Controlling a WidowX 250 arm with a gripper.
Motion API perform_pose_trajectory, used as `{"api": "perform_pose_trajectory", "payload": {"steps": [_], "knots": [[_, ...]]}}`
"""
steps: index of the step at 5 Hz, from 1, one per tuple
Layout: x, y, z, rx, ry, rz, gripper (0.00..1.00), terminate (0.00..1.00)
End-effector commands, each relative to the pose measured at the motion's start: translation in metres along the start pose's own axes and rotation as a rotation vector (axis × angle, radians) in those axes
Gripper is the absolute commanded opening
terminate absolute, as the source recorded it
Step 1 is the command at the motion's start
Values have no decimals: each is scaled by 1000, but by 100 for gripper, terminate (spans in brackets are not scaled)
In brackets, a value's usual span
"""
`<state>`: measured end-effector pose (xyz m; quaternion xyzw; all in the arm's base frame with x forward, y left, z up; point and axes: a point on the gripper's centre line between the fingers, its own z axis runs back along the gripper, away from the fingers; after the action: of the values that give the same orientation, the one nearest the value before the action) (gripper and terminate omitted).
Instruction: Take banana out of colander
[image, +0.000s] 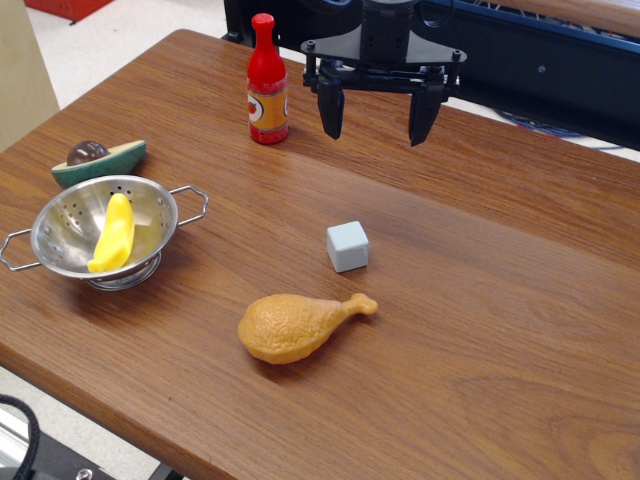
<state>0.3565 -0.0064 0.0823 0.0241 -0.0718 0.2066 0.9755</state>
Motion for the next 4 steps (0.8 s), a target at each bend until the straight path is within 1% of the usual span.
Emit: {"api": "perform_pose_trajectory", "payload": {"steps": [1, 2, 3, 4], "knots": [[0, 0, 0, 0, 0, 0, 100, 0], [-2, 10, 15, -8, 5, -41, 100, 0], [-5, 36, 33, -7, -9, -121, 100, 0], [-11, 69, 42, -32, -8, -153, 100, 0]]}}
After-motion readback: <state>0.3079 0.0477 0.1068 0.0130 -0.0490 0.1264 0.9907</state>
